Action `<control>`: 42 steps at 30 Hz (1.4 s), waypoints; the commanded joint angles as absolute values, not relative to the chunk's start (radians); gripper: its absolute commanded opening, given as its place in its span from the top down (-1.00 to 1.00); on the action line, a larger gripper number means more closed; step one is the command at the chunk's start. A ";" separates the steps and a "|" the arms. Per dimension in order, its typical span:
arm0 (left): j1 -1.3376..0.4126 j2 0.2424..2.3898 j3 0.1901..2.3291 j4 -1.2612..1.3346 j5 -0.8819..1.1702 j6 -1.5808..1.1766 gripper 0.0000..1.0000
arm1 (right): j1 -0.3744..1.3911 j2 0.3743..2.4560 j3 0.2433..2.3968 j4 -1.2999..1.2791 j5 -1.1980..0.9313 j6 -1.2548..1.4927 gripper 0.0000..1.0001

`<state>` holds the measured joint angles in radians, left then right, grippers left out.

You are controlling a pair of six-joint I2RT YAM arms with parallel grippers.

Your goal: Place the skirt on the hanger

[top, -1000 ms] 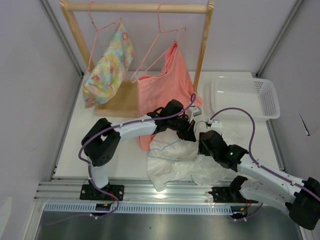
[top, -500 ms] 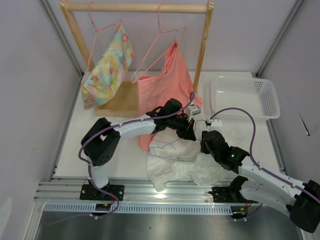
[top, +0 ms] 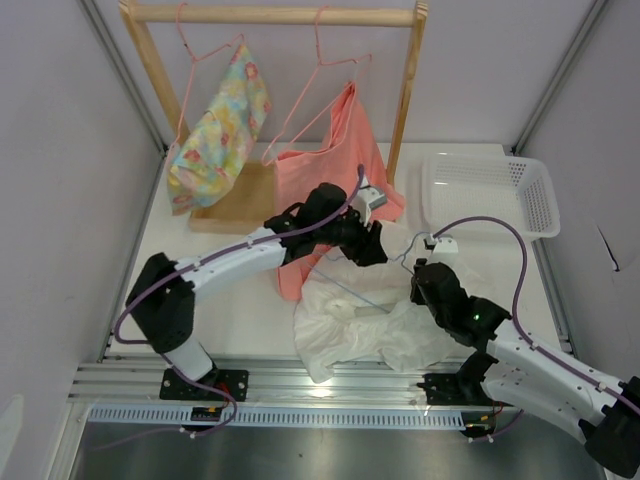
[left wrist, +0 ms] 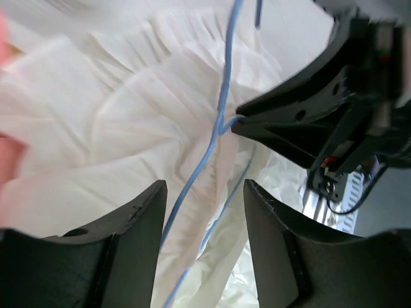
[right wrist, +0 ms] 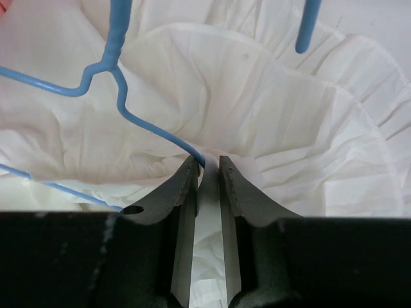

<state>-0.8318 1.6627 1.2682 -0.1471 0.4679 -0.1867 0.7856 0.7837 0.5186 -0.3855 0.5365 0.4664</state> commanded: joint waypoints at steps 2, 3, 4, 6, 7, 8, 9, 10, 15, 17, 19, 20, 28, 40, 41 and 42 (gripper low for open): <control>-0.805 1.475 1.286 -0.237 0.257 -0.189 -0.14 | 0.785 0.781 0.560 -0.387 0.586 0.469 1.00; -0.805 1.442 1.273 -0.245 0.227 -0.192 -0.14 | 0.785 0.775 0.557 -0.385 0.584 0.469 1.00; -0.807 1.407 1.235 -0.242 0.206 -0.202 -0.15 | 0.787 0.770 0.555 -0.384 0.581 0.472 1.00; -0.804 1.308 1.188 -0.248 0.117 -0.213 -0.13 | 0.790 0.759 0.552 -0.382 0.580 0.472 1.00; -0.804 1.280 1.166 -0.262 0.104 -0.222 -0.11 | 0.792 0.758 0.548 -0.380 0.580 0.472 1.00; -0.804 1.255 1.154 -0.281 0.092 -0.230 -0.10 | 0.793 0.755 0.548 -0.379 0.577 0.469 1.00; -0.805 1.212 1.113 -0.331 0.053 -0.268 0.06 | 0.795 0.755 0.549 -0.377 0.574 0.469 1.00; -0.804 1.191 1.086 -0.345 0.032 -0.290 0.17 | 0.796 0.752 0.555 -0.380 0.572 0.466 1.00; -0.805 1.043 0.835 -0.339 -0.022 -0.475 0.46 | 0.805 0.733 0.565 -0.387 0.571 0.462 1.00; -0.827 1.005 0.708 -0.221 0.058 -0.534 0.37 | 0.808 0.736 0.566 -0.385 0.569 0.463 1.00; -0.859 1.024 0.640 -0.135 0.043 -0.580 0.29 | 0.813 0.739 0.565 -0.379 0.568 0.465 1.00; -0.871 1.038 0.635 -0.126 0.017 -0.590 0.24 | 0.816 0.742 0.566 -0.380 0.568 0.465 1.00; -0.910 1.193 0.626 -0.006 -0.072 -0.624 0.19 | 0.830 0.739 0.574 -0.391 0.574 0.466 1.00; -0.943 1.348 0.672 -0.011 -0.143 -0.647 0.31 | 0.839 0.747 0.583 -0.376 0.551 0.453 1.00; -0.943 1.356 0.672 -0.009 -0.140 -0.650 0.41 | 0.844 0.747 0.584 -0.376 0.554 0.451 1.00; -0.943 1.365 0.676 -0.012 -0.140 -0.650 0.51 | 0.845 0.747 0.586 -0.377 0.555 0.451 1.00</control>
<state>-0.9356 1.3479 0.6327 -0.0364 -0.1081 -0.6300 0.8337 0.7483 0.5339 -0.4072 0.5407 0.4545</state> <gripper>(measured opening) 0.282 0.110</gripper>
